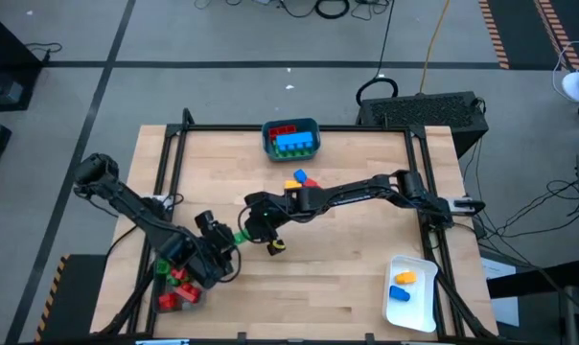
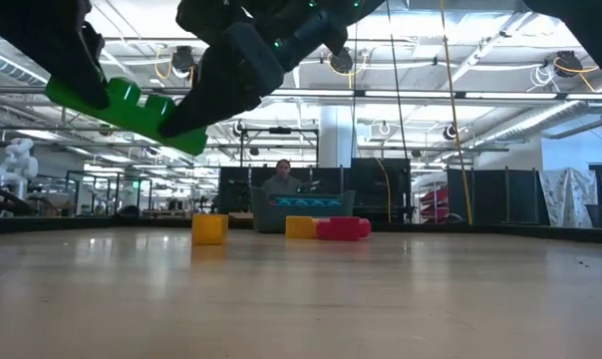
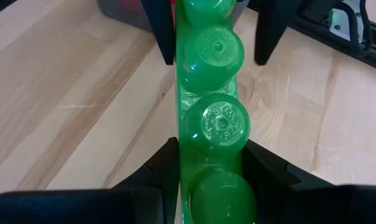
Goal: Sort blocks by size
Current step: Put the green game piece into the blue container
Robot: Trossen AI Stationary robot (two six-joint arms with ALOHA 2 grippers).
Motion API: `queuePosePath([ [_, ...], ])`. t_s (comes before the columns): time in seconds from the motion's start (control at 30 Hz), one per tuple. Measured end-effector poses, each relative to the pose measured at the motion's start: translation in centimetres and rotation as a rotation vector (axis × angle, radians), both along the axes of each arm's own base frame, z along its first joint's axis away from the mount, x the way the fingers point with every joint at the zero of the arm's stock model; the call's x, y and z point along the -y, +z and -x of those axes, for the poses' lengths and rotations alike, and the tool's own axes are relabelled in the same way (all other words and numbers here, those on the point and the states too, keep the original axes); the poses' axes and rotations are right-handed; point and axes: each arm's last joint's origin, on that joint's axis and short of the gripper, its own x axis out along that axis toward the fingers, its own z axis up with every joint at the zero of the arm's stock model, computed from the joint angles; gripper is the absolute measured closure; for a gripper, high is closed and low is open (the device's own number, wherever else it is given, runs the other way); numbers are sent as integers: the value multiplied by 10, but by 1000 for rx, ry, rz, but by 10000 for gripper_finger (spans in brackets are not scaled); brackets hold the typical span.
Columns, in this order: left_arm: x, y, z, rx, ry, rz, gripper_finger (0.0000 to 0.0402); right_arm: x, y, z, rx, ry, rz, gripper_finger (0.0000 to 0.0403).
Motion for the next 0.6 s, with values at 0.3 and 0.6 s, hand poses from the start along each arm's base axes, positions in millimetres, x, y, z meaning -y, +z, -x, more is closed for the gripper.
queuePosePath([
  [0.3, -5, 0, -5, -37, -34, 10, 248, 1, 0, 0, -4, -11, -4, 277],
  [0.6, -14, 0, -11, -47, -32, -19, 259, 2, 18, 6, 13, -9, -2, 215],
])
